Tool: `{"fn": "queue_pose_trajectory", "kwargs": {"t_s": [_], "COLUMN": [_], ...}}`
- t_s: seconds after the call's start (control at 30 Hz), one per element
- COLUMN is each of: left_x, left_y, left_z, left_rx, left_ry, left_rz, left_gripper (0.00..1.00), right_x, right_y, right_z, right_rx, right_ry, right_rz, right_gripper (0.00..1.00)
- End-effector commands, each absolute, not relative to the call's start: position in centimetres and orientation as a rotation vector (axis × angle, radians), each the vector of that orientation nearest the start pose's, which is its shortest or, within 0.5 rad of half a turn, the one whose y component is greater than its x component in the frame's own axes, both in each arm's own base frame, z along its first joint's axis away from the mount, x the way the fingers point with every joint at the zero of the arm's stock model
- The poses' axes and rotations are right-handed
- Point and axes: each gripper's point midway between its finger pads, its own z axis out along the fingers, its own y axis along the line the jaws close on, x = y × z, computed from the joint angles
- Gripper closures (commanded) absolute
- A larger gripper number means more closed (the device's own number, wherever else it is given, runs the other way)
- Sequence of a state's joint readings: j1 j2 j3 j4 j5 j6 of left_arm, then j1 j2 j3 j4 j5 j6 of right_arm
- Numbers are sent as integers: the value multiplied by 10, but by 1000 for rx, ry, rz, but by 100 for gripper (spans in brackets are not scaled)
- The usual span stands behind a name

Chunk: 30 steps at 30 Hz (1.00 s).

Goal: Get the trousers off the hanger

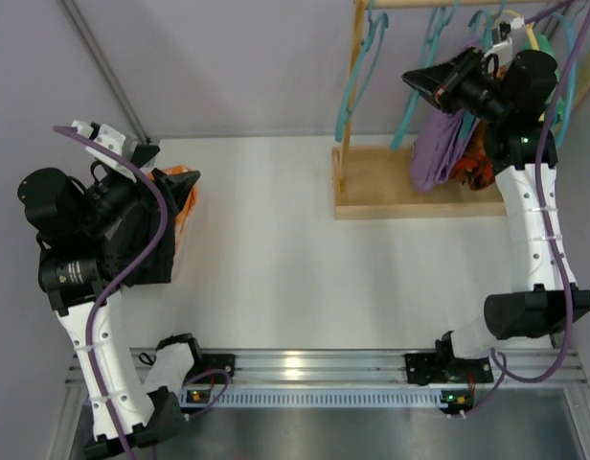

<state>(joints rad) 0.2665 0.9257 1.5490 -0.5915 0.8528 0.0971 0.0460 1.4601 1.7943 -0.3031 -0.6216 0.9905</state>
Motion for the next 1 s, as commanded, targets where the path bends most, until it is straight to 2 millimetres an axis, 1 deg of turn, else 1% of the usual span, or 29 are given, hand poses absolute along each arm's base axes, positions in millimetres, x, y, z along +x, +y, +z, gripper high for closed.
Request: {"fn": "queue_pose_trajectory", "kwargs": {"t_s": [0.0,0.1,0.13,0.17,0.3,0.33,0.47,0.67,0.9,0.97], "left_x": [241,242,242,242,245,245,244,241,239,239], "left_y": [-72,-71,-71,-71,-68,-69,-68,-69,-69,-70], "left_z": [485,484,484,484,481,480,475,469,468,467], "left_rx": [560,555,559,558,549,550,548,554,550,551], "left_ry": [1446,1449,1447,1449,1456,1458,1465,1467,1466,1469], "left_rz": [-388,-382,-379,-381,-370,-374,-370,-367,-365,-368], "left_gripper": [3,3,3,3,3,3,3,2,2,2], "right_x": [393,410,412,418,430,430,439,455,466,470], "right_y": [147,149,154,157,173,180,190,196,206,206], "right_z": [555,561,559,555,535,532,524,514,512,508], "right_rx": [170,172,166,168,166,156,149,130,74,77], "right_ry": [1533,1521,1527,1536,1587,1594,1608,1617,1605,1614], "right_rz": [1208,1185,1188,1187,1191,1197,1197,1189,1186,1179], "right_gripper": [100,100,100,100,100,100,100,100,100,100]}}
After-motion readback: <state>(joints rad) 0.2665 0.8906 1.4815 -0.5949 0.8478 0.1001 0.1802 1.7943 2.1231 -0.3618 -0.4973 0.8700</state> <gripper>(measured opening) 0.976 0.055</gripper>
